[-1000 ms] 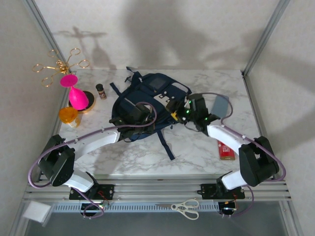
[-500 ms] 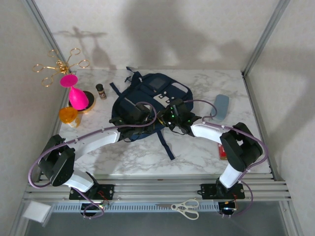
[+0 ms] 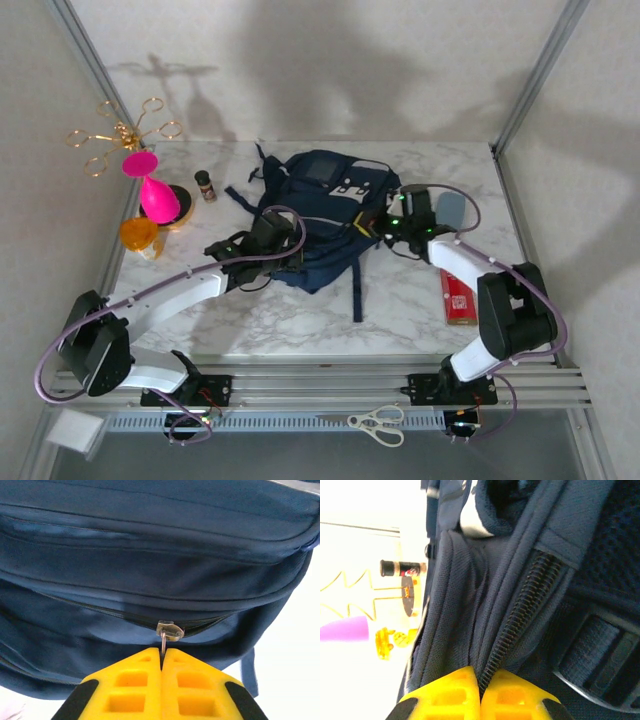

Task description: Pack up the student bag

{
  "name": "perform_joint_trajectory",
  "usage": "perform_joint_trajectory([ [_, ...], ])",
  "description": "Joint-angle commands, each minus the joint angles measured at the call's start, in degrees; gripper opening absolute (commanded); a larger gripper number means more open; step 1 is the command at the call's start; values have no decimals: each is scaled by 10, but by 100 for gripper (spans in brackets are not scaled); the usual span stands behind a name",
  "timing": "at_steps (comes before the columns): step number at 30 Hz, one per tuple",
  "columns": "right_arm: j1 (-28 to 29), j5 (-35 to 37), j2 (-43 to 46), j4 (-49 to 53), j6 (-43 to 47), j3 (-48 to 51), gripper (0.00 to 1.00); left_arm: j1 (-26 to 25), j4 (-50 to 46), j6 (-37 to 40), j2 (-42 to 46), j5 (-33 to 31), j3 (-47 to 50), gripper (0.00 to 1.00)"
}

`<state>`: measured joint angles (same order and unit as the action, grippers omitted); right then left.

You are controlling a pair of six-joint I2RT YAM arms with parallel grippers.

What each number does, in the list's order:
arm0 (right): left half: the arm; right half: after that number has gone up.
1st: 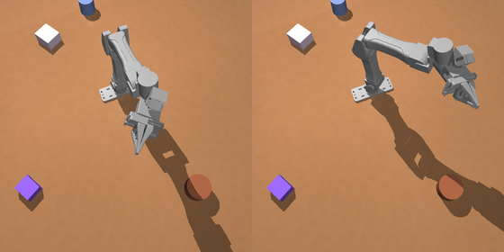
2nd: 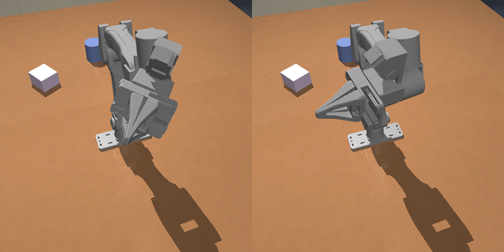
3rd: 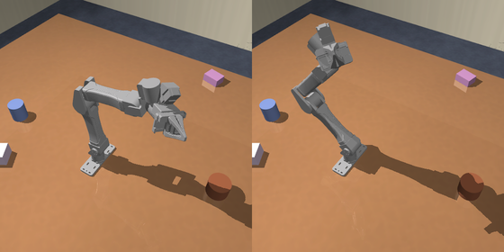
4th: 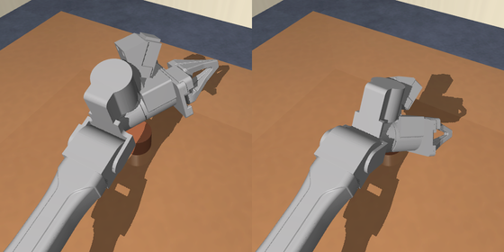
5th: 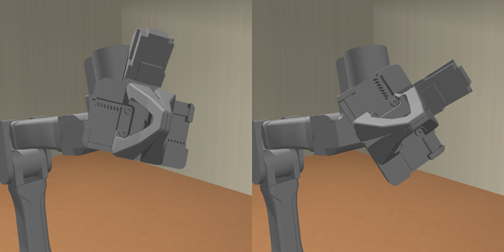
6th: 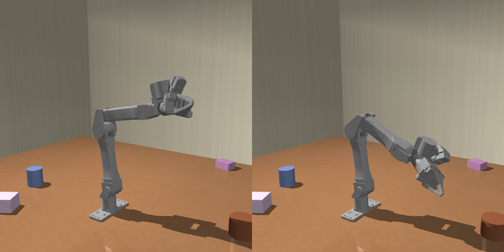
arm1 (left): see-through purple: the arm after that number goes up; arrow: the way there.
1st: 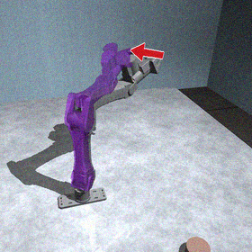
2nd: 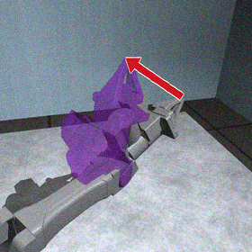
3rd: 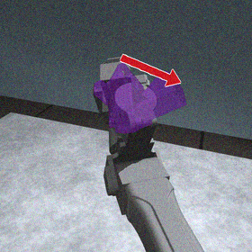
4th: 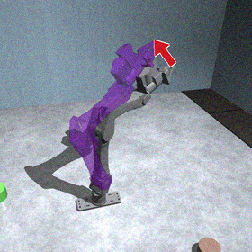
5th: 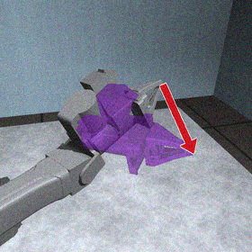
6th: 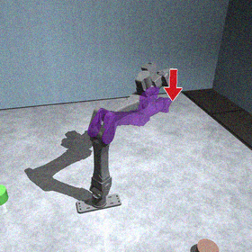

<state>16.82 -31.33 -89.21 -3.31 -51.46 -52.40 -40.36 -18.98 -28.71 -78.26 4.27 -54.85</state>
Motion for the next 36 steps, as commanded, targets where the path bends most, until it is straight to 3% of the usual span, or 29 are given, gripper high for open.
perform_joint_trajectory([
  [1, -56, -29, -16, 27, 91, -49, 0, 8, -4, 2, 2, 31, 19, 0],
  [2, -52, -26, -21, 30, 89, -56, 3, 7, 13, -4, -6, 46, 17, 0],
  [4, -30, -6, -14, 38, 82, -59, 37, 3, 40, -15, -23, 60, 13, 0],
  [5, -17, 24, -4, 60, 73, -60, 49, -1, 51, -18, -32, 65, 11, 0],
  [9, 26, 122, 68, 96, -7, -14, 66, -12, 70, -23, -46, 61, 8, 0],
  [13, 114, 175, 142, 13, -147, 86, 70, -13, 76, -24, -37, 56, 17, 0],
  [22, 251, 278, 92, -58, -317, 88, 72, -13, 86, -19, -32, 54, 29, 0],
  [25, 272, 292, 63, -50, -348, 58, 65, -12, 93, -18, -29, 55, 34, 0],
  [29, 311, 378, 102, 29, -370, 41, 68, -11, 79, -11, -36, 44, 23, 0],
  [36, 325, 395, 126, 58, -430, 73, 70, -4, 111, -20, -14, 43, 48, 0],
])
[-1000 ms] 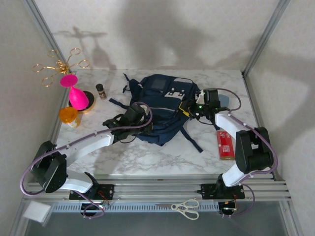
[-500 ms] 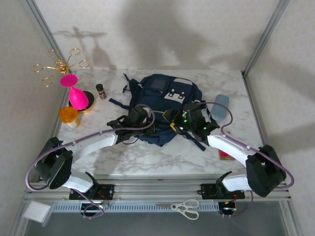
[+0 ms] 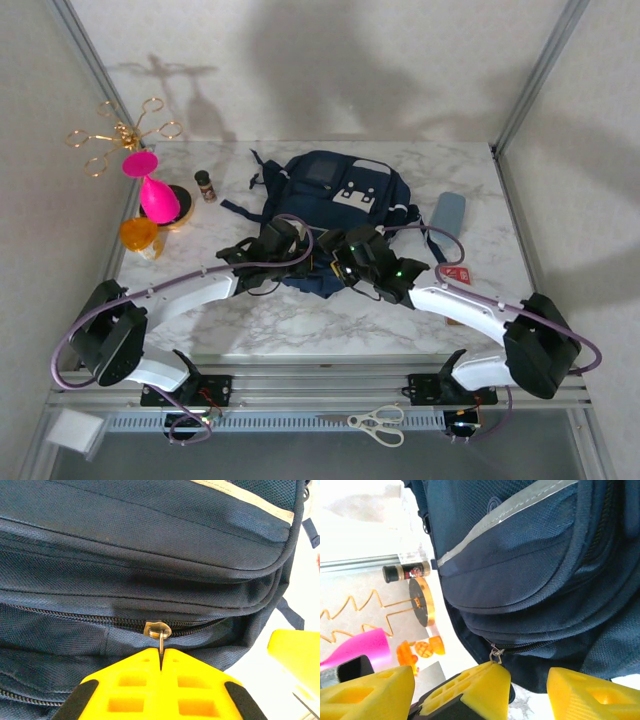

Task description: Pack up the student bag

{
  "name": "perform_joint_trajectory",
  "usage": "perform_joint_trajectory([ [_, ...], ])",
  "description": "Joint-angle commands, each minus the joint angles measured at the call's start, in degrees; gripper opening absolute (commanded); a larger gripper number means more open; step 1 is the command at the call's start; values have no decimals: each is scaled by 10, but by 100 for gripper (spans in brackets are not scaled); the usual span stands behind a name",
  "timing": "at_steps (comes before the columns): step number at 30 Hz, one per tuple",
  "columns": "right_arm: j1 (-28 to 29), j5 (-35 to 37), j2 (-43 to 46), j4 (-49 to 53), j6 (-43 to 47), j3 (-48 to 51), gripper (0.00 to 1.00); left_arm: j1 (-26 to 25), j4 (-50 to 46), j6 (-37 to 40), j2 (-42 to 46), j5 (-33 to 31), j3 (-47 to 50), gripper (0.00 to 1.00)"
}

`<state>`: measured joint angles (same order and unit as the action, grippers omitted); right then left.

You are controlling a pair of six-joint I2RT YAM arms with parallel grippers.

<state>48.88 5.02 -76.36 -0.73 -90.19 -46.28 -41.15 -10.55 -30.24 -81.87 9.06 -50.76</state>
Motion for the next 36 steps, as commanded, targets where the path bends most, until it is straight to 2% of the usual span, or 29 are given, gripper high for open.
perform_joint_trajectory([
  [1, 5, 32, -8, 30, -48, 14, 69, 4, 29, -5, 23, -4, 8, 0],
  [6, 8, 21, -52, 2, -62, 5, 67, 4, 37, -5, 22, 5, 10, 0],
  [9, 6, 36, -84, 4, -66, -14, 67, 4, 40, -4, 21, 13, 11, 0],
  [11, 5, 58, -103, -2, -67, -23, 63, 3, 42, -3, 19, 23, 11, 0],
  [17, -7, 98, -129, 15, -34, -65, 37, 4, 28, -2, 20, 6, 13, 0],
  [20, -25, 88, -116, 7, -3, -56, 17, 5, 15, -1, 30, -17, 18, 0],
  [22, -44, 56, -104, -14, 42, -46, 5, 7, 1, -1, 37, -34, 20, 0],
  [25, -74, 7, -69, -40, 125, -26, 0, 9, -17, 0, 50, -52, 26, 0],
  [28, -107, -59, -27, -52, 234, -16, 0, 10, -49, -4, 62, -79, 32, 0],
  [31, -152, -172, 6, -43, 324, -7, 0, 10, -77, -15, 87, -105, 44, 0],
  [34, -233, -326, 20, -34, 375, 11, 0, 10, -80, -34, 121, -116, 70, 0],
  [36, -286, -360, 29, 8, 421, 4, 0, 11, -81, -45, 133, -133, 87, 0],
])
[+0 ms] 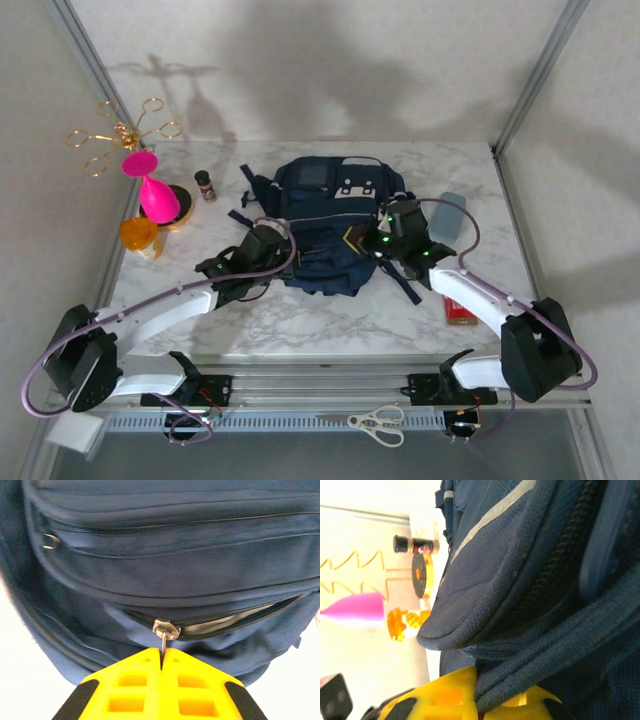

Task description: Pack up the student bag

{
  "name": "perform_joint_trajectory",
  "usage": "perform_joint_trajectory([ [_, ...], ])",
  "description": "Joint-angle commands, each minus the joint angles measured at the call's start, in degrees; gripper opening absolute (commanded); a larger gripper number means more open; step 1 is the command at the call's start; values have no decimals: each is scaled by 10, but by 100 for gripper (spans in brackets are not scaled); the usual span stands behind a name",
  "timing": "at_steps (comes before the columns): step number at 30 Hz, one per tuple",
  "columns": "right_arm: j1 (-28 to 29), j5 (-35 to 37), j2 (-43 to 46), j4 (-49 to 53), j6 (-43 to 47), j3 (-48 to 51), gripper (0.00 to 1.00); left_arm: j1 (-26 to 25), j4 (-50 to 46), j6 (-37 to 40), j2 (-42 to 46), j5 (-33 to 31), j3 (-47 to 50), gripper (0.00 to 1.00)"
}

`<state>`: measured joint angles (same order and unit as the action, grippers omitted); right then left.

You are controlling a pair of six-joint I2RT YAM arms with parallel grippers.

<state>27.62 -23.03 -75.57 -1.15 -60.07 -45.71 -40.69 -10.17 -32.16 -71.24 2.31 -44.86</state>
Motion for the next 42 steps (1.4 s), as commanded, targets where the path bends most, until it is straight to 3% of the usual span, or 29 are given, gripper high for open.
perform_joint_trajectory([
  [1, -95, -95, 21, 23, 136, -7, 0, 7, -81, -27, 27, -67, 34, 0],
  [5, -170, -159, -13, 53, 180, -46, 0, 19, -53, -18, -7, -64, 28, 0],
  [8, -179, -138, -37, 82, 182, -64, 0, 23, -46, 2, -60, -68, -9, 0],
  [10, -178, -118, -41, 82, 165, -56, 11, 24, -51, 5, -92, -81, -34, 0],
  [11, -174, -107, -37, 79, 147, -49, 24, 23, -46, 10, -105, -69, -44, 0],
  [12, -163, -103, -29, 62, 128, -39, 42, 23, -33, 12, -111, -49, -47, 0],
  [13, -147, -94, -23, 52, 115, -30, 52, 22, -18, 12, -111, -35, -44, 0],
  [16, -91, -29, -11, 76, 65, -20, 67, 22, 17, 7, -104, -5, -27, 0],
  [23, 57, 108, 23, 48, -108, 36, 78, 22, 48, 3, -102, 25, -10, 0],
  [26, 97, 152, 1, 4, -155, 44, 78, 23, 53, 3, -99, 23, -7, 0],
  [29, 119, 168, -38, -54, -172, 24, 68, 23, 53, 5, -98, 24, -7, 0],
  [35, 157, 220, -114, -37, -168, -54, 57, 24, 53, 10, -90, 15, -8, 0],
  [38, 156, 255, -128, -31, -173, -61, 41, 25, 51, 11, -86, 5, -10, 0],
  [42, 147, 268, -107, -7, -147, -71, 7, 30, 22, 15, -83, -34, -19, 0],
])
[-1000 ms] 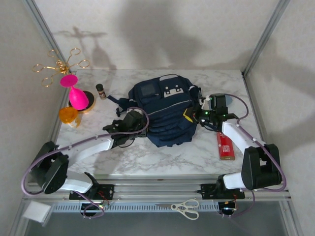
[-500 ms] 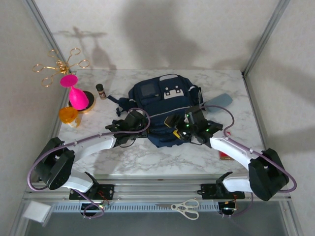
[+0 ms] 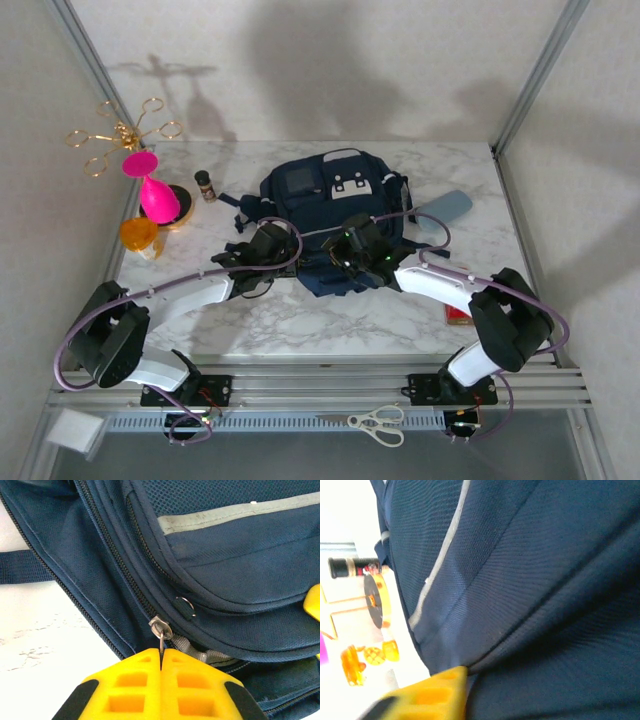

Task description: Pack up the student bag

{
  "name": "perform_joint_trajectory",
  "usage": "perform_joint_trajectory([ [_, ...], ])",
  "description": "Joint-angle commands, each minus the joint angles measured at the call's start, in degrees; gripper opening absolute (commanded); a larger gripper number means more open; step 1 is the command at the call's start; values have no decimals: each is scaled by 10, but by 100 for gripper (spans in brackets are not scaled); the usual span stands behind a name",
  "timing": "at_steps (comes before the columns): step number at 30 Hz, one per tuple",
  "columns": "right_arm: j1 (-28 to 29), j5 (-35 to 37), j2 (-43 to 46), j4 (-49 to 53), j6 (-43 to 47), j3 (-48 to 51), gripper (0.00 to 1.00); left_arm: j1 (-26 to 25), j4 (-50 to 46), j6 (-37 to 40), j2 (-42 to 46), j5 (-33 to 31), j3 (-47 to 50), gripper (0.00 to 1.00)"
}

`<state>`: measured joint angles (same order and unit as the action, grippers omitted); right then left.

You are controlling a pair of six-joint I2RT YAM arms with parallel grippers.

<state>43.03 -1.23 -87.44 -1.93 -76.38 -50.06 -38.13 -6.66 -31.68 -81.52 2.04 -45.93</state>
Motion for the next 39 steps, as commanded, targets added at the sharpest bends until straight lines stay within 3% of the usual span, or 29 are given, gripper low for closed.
perform_joint_trajectory([
  [1, -10, 50, 23, 12, 31, -31, 1, 6, -19, 13, 22, -39, -9, 0],
  [8, -91, -86, 85, 43, 118, -21, 0, 41, -61, 23, 22, -129, -16, 0],
  [15, -148, -253, 92, 50, 195, -32, 0, 118, -11, 31, -5, -106, -14, 0],
  [21, -134, -296, 70, 97, 268, -49, 0, 154, -7, 30, -31, -114, -26, 0],
  [30, -134, -279, 50, 74, 271, -29, 2, 159, 3, 46, -59, -80, -25, 0],
  [33, -134, -269, 56, 106, 289, -53, 17, 152, 13, 50, -33, -46, -14, 0],
  [35, -135, -212, 71, 163, 307, -67, 41, 147, 22, 50, -2, -14, -1, 0],
  [39, -142, -104, 137, 226, 316, -43, 67, 119, 21, 47, 53, 10, 10, 9],
])
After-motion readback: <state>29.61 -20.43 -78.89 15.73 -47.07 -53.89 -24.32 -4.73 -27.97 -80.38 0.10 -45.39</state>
